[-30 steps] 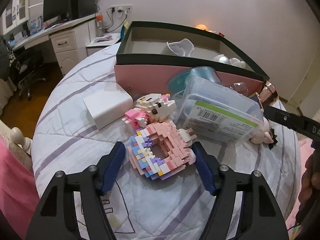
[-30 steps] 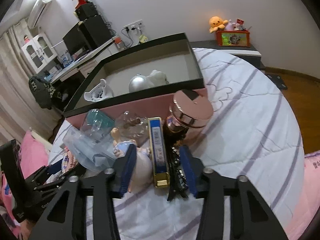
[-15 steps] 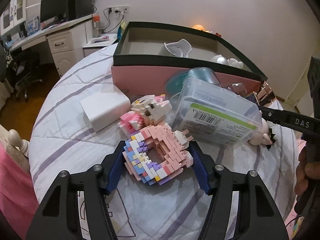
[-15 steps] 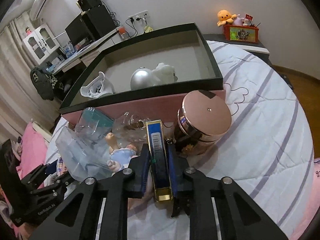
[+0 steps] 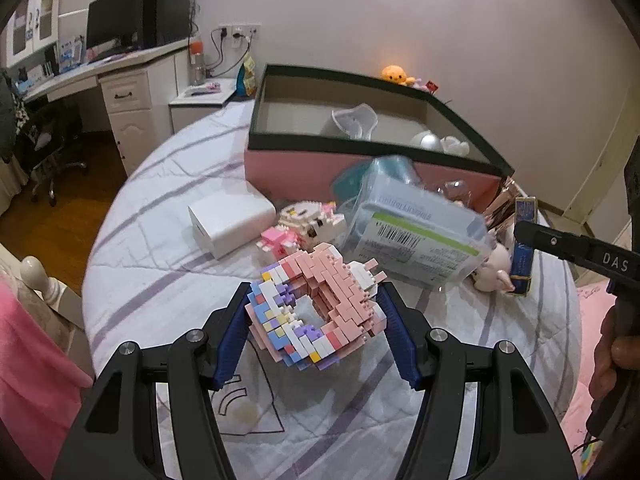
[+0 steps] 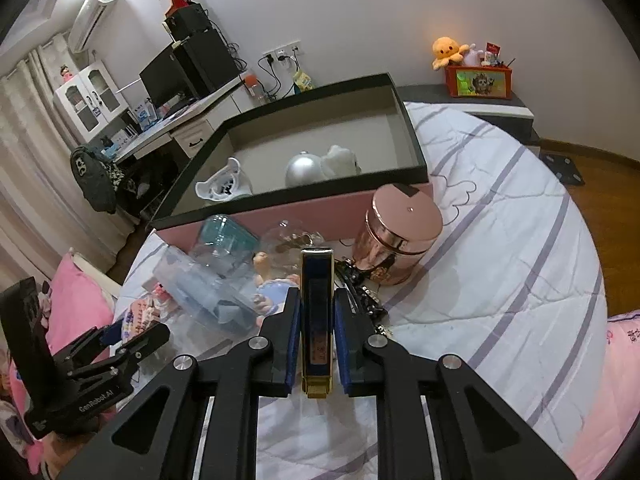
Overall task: Organize rigid objects
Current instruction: 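Carry both items into the pink box and open both tools to release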
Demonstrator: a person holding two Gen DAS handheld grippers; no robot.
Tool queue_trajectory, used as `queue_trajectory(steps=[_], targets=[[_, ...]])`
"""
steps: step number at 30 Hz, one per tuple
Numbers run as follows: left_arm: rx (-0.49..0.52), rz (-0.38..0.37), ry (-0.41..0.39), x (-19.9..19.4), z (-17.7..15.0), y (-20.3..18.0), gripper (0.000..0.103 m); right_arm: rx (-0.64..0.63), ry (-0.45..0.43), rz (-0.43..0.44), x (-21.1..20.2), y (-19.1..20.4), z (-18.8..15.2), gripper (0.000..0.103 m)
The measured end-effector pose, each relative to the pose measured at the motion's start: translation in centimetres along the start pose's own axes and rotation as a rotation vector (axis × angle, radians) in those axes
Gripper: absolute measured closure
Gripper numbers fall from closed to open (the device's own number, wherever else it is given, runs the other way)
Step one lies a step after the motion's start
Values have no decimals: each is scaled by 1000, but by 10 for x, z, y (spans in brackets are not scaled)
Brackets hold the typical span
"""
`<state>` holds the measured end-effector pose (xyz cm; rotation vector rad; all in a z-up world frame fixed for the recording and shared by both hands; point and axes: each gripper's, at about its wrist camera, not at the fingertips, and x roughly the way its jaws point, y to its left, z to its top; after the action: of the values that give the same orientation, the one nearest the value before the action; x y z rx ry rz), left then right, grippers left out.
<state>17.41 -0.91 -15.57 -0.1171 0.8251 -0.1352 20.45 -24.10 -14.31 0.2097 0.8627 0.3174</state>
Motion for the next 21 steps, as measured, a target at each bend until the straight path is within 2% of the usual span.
queue_trajectory(steps=[13,21], targets=[[26,-26,-101,-32,33,-5,40,-41,-68,8,-21,14,16,88],[61,-41,-192,-45,78,-12,40,-96,-141,19,-36,26,48,88]])
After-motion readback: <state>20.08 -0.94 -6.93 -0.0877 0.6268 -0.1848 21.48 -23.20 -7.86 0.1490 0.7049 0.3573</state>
